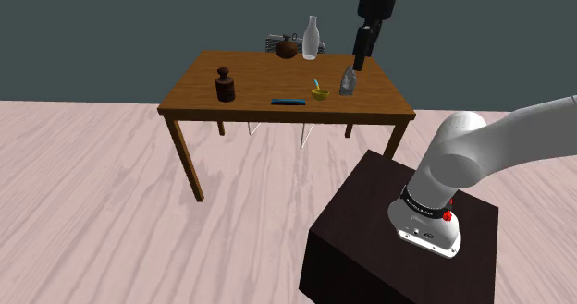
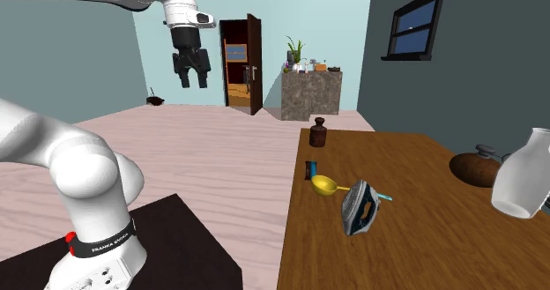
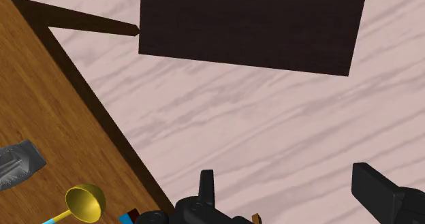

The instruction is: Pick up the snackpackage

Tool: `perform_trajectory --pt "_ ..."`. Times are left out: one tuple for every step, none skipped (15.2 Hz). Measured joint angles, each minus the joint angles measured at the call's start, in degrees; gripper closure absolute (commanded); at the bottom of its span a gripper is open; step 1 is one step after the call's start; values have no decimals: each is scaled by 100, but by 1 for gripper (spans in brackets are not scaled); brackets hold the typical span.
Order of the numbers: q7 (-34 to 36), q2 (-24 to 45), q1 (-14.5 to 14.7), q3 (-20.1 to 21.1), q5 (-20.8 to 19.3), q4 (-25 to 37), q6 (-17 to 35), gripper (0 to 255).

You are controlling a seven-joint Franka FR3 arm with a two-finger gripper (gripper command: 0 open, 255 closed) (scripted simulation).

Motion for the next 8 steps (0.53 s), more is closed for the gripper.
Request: perform_trajectory --pt "0 0 0 0 0 0 0 0" --pt "-55 47 -2 -41 -25 -40 85 0" --pt "-159 113 -11 -121 -75 -83 196 0" --pt "-250 227 -12 -181 -110 -81 308 0" --pt "-351 294 -13 -253 -148 -175 470 0" --pt "-448 445 -13 -319 -184 -177 624 0" --pt "-571 533 -22 -411 -231 -269 806 0" --pt "-649 715 -14 -462 -251 -281 999 0"
